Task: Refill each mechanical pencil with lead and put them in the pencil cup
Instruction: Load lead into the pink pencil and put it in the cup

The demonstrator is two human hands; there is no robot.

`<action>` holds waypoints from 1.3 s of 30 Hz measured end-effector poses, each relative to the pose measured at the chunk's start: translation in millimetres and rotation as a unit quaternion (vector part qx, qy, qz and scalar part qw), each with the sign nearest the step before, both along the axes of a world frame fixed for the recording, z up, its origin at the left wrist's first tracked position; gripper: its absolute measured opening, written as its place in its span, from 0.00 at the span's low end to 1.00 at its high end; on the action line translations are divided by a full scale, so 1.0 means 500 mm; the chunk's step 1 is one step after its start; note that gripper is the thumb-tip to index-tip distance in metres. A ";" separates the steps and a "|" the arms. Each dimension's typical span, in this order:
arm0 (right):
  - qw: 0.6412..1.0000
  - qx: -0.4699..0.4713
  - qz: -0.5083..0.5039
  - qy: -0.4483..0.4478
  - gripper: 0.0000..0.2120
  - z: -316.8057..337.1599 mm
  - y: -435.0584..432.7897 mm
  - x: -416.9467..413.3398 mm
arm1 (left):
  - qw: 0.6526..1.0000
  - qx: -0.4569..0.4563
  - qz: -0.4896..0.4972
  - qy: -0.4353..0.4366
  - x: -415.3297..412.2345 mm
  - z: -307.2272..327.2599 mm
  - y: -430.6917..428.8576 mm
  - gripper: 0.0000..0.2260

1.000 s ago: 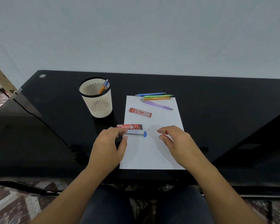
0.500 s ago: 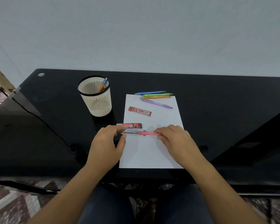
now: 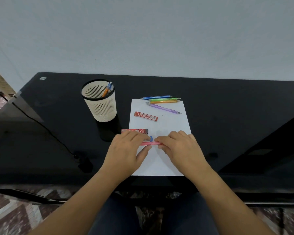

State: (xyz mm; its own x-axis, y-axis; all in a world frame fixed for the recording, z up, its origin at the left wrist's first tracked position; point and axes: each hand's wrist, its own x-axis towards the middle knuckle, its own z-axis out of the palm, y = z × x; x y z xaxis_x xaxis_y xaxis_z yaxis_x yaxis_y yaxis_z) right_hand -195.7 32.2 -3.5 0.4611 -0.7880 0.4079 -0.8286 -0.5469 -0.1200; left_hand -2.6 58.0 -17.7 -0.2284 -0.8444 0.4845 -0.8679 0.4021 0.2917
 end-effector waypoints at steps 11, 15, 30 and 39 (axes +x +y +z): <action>0.998 0.045 -0.031 -0.029 0.12 -0.041 -0.001 -0.018 | 0.997 -0.045 0.055 -0.028 0.008 -0.046 -0.019 0.14; 0.995 0.061 -0.037 -0.063 0.12 -0.062 0.007 -0.020 | 0.995 -0.079 0.056 -0.017 0.013 -0.063 -0.018 0.11; 0.965 0.131 -0.070 -0.217 0.11 -0.077 0.015 -0.031 | 0.999 -0.032 0.042 -0.010 0.012 -0.061 -0.023 0.11; 0.961 0.124 -0.067 -0.240 0.09 -0.083 0.009 -0.031 | 0.999 -0.028 0.039 0.002 0.014 -0.056 -0.026 0.11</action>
State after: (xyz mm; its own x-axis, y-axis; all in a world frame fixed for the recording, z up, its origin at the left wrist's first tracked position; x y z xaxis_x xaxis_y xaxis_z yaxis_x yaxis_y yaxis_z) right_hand -211.3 36.7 -45.0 0.1558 -0.9276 0.3396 -0.7061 -0.3450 -0.6184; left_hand 4.5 45.1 -45.7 -0.1608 -0.8308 0.5328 -0.8966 0.3487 0.2731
